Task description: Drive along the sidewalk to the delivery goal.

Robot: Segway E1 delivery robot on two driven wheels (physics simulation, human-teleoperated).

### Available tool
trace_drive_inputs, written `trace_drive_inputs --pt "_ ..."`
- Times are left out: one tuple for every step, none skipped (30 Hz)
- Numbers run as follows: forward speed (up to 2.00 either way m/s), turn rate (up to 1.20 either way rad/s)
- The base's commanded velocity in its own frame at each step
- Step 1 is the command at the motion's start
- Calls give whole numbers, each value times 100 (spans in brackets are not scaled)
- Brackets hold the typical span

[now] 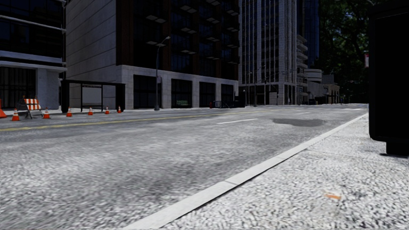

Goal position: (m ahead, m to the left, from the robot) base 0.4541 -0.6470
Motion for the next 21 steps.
trace_drive_inputs --pt "168 -2" --pt "168 -42" --pt "168 -120" --pt "168 -120" --pt "168 -120" --pt "168 -120" --pt "168 -120" --pt "168 -120" --pt "168 -120" --pt "168 -120" --pt "168 -120" --pt "168 -120" --pt "166 -120" --pt "146 -120" --pt "146 -120" --pt "115 -120" --pt "87 -120" --pt "59 -40" --pt "59 -40" --pt "27 0" --pt "3 0"
